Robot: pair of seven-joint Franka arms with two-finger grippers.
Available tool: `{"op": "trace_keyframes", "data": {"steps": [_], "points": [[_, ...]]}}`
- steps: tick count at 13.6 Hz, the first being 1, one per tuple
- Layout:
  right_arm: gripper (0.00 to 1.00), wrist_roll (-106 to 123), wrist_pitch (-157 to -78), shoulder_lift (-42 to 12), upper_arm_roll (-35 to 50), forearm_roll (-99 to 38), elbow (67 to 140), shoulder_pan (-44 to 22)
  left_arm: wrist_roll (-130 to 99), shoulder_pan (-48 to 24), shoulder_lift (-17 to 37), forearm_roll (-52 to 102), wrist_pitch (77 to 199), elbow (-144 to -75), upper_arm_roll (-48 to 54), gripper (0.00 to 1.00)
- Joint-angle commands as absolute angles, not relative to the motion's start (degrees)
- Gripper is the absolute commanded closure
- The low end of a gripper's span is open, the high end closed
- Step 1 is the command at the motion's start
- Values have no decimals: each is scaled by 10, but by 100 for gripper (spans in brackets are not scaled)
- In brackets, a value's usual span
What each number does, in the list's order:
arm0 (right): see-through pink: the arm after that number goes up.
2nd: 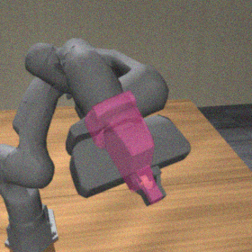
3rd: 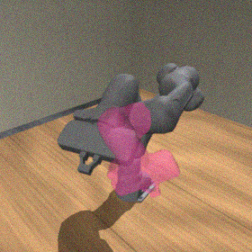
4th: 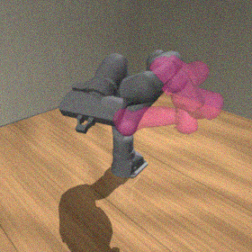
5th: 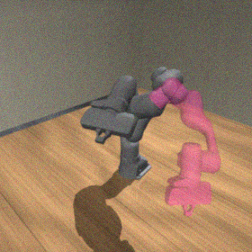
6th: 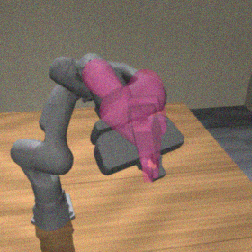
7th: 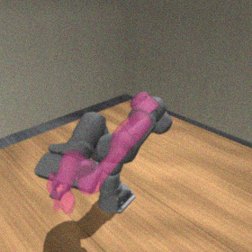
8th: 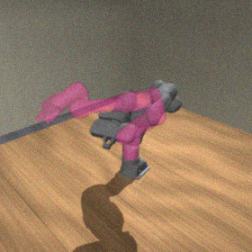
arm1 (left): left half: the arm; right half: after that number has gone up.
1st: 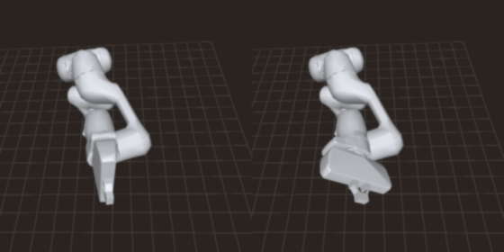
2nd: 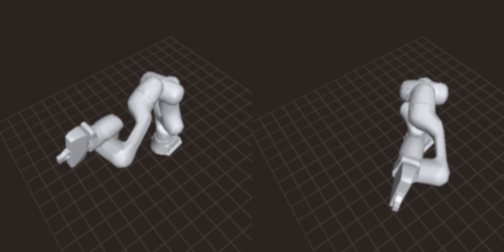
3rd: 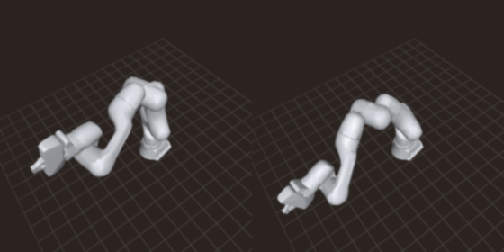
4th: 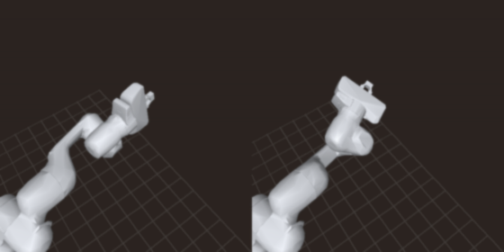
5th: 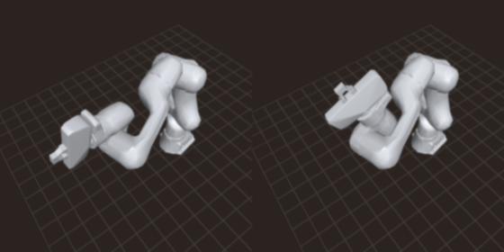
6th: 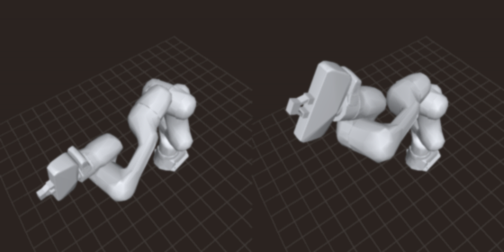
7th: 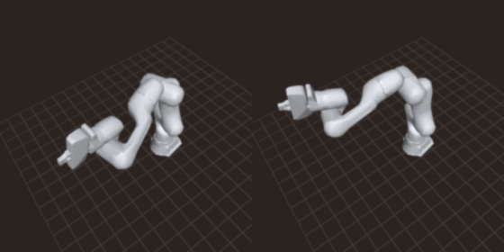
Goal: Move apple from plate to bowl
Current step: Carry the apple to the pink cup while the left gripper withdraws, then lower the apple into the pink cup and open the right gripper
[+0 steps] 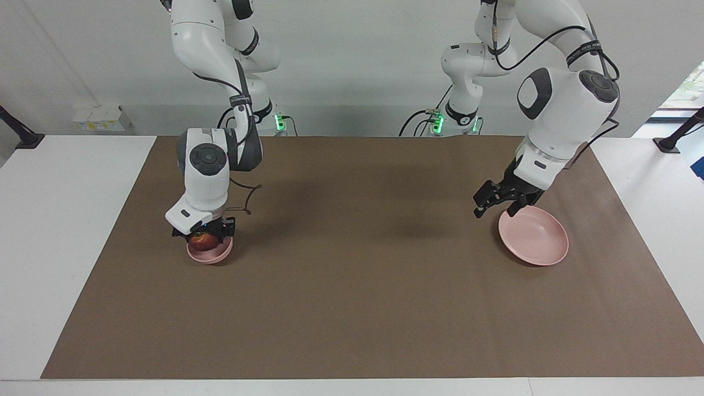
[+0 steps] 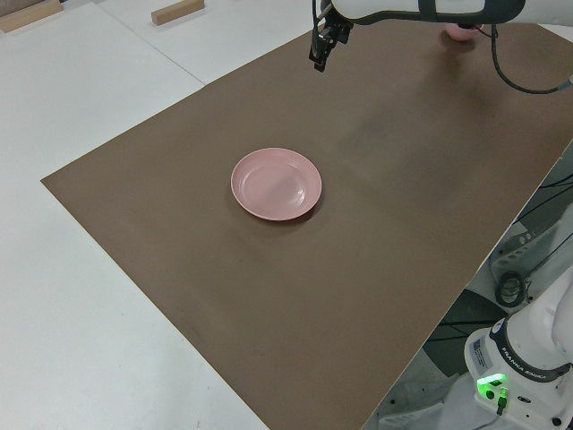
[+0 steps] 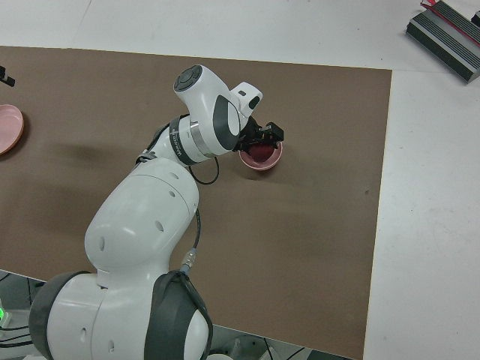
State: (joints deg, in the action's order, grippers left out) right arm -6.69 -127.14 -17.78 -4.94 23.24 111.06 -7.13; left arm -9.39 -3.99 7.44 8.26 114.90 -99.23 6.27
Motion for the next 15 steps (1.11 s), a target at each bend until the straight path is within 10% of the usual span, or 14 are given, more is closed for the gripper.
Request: {"op": "trace_keyframes", "data": {"steps": [1, 8, 15], "points": [[63, -86, -1281, -179, -45, 243, 1115, -66, -23, -40, 53, 33, 1115, -986, 54, 0], [0, -86, -1281, -179, -45, 224, 1114, -66, 62, -39, -3, -29, 1043, -986, 42, 0], [0, -85, -1250, -151, -34, 217, 1100, -68, 63, -12, 2, -20, 900, -904, 43, 0]]}}
